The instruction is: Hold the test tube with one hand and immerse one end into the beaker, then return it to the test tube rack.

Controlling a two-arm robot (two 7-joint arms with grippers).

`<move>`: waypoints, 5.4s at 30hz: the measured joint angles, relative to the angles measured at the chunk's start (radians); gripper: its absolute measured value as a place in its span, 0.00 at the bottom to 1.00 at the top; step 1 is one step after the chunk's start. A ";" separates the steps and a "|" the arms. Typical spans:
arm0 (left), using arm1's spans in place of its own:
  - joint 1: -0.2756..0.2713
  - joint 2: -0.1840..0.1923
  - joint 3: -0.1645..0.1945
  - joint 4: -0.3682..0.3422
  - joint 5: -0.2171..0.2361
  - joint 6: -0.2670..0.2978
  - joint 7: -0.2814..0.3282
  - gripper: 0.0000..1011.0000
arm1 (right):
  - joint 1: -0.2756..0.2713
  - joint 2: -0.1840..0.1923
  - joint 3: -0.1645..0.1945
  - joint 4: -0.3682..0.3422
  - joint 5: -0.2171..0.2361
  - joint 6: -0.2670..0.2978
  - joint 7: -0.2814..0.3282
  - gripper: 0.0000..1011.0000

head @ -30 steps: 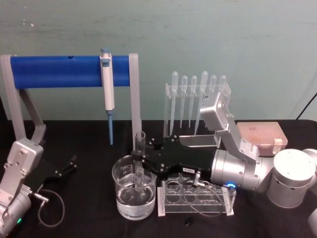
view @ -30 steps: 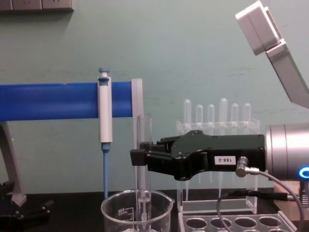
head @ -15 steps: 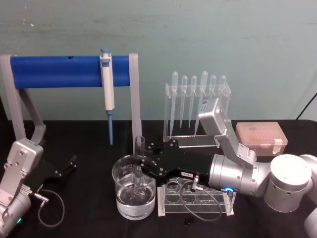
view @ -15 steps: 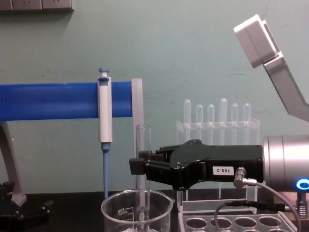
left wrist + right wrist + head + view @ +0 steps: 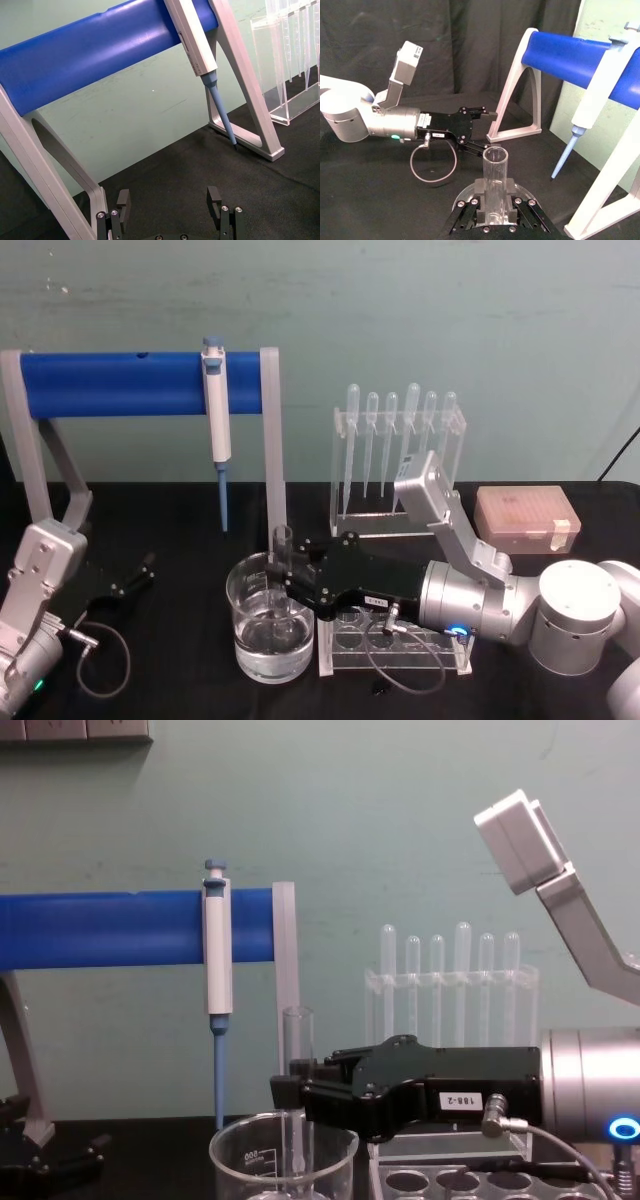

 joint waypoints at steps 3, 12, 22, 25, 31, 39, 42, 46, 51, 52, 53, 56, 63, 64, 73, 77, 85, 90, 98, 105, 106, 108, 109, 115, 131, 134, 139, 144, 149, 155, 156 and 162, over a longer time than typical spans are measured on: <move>0.000 0.000 0.000 0.000 0.000 0.000 0.000 0.99 | 0.000 -0.002 0.000 0.004 -0.003 0.001 0.000 0.22; 0.000 0.000 0.000 0.000 0.000 0.000 0.000 0.99 | 0.000 -0.002 0.000 0.003 -0.003 0.001 -0.001 0.22; 0.000 0.000 0.000 0.000 0.000 0.000 0.000 0.99 | 0.000 -0.001 0.001 0.002 -0.003 0.002 -0.004 0.22; 0.000 0.000 0.000 0.000 0.000 0.000 0.000 0.99 | 0.000 -0.001 0.001 0.002 -0.003 0.002 -0.004 0.22; 0.000 0.000 0.000 0.000 0.000 0.000 0.000 0.99 | 0.000 -0.001 0.001 0.001 -0.002 0.002 -0.004 0.22; 0.000 0.000 0.000 0.000 0.000 0.000 0.000 0.99 | 0.000 -0.001 0.001 0.001 -0.002 0.002 -0.004 0.22; 0.000 0.000 0.000 0.000 0.000 0.000 0.000 0.99 | 0.000 -0.001 0.001 0.001 -0.002 0.002 -0.004 0.22; 0.000 0.000 0.000 0.000 0.000 0.000 0.000 0.99 | 0.000 -0.001 0.001 0.001 -0.002 0.002 -0.004 0.22; 0.000 0.000 0.000 0.000 0.000 0.000 0.000 0.99 | 0.000 -0.001 0.001 0.001 -0.001 0.002 -0.004 0.22; 0.000 0.000 0.000 0.000 0.000 0.000 0.000 0.99 | 0.000 -0.001 0.001 0.001 -0.001 0.002 -0.004 0.22; 0.000 0.000 0.000 0.000 0.000 0.000 0.000 0.99 | 0.000 -0.001 0.001 0.001 -0.001 0.002 -0.004 0.22; 0.000 0.000 0.000 0.000 0.000 0.000 0.000 0.99 | 0.001 -0.001 0.001 0.001 -0.001 0.002 -0.004 0.22; 0.000 0.000 0.000 0.000 0.000 0.000 0.000 0.99 | 0.000 -0.001 0.001 0.001 -0.001 0.002 -0.004 0.22; 0.000 0.000 0.000 0.000 0.000 0.000 0.000 0.99 | 0.001 -0.001 0.001 0.001 -0.001 0.002 -0.004 0.22; 0.000 0.000 0.000 0.000 0.000 0.000 0.000 0.99 | 0.000 -0.001 0.001 0.001 -0.001 0.002 -0.004 0.22; 0.000 0.000 0.000 0.000 0.000 0.000 0.000 0.99 | 0.001 -0.001 0.001 0.001 -0.001 0.002 -0.004 0.22; 0.000 0.000 0.000 0.000 0.000 0.000 0.000 0.99 | 0.000 -0.001 0.001 0.001 -0.001 0.002 -0.004 0.22; 0.000 0.000 0.000 0.000 0.000 0.000 0.000 0.99 | 0.000 -0.001 0.001 0.001 -0.001 0.002 -0.004 0.22; 0.000 0.000 0.000 0.000 0.000 0.000 0.000 0.99 | 0.001 -0.001 0.001 0.001 -0.001 0.002 -0.004 0.22; 0.000 0.000 0.000 0.000 0.000 0.000 0.000 0.99 | 0.001 -0.001 0.001 0.001 -0.001 0.002 -0.004 0.22; 0.000 0.000 0.000 0.000 0.000 0.000 0.000 0.99 | 0.001 -0.001 0.001 0.001 -0.001 0.002 -0.004 0.22; 0.000 0.000 0.000 0.000 0.000 0.000 0.000 0.99 | 0.000 -0.001 0.001 0.001 -0.001 0.002 -0.004 0.22; 0.000 0.000 0.000 0.000 0.000 0.000 0.000 0.99 | 0.001 -0.001 0.001 0.001 -0.001 0.002 -0.004 0.22; 0.000 0.000 0.000 0.000 0.000 0.000 0.000 0.99 | 0.000 -0.001 0.001 0.001 -0.001 0.002 -0.004 0.22; 0.000 0.000 0.000 0.000 0.000 0.000 0.000 0.99 | 0.001 -0.001 0.001 0.001 -0.001 0.002 -0.004 0.22; 0.000 0.000 0.000 0.000 0.000 0.000 0.000 0.99 | 0.001 -0.001 0.001 0.001 -0.001 0.002 -0.004 0.22; 0.000 0.000 0.000 0.000 0.000 0.000 0.000 0.99 | 0.001 -0.001 0.001 0.001 -0.001 0.002 -0.004 0.22; 0.000 0.000 0.000 0.000 0.000 0.000 0.000 0.99 | 0.000 0.000 0.001 0.001 -0.001 0.002 -0.004 0.22; 0.000 0.000 0.000 0.000 0.000 0.000 0.000 0.99 | 0.001 -0.001 0.001 0.001 -0.001 0.002 -0.004 0.22; 0.000 0.000 0.000 0.000 0.000 0.000 0.000 0.99 | 0.000 -0.001 0.003 0.002 0.002 -0.001 -0.001 0.22; 0.000 0.000 0.000 0.000 0.000 0.000 0.000 0.99 | -0.001 -0.002 0.005 0.003 0.006 -0.004 0.002 0.22; 0.000 0.000 0.000 0.000 0.000 0.000 0.000 0.99 | -0.009 0.000 0.014 -0.012 0.022 -0.009 0.013 0.22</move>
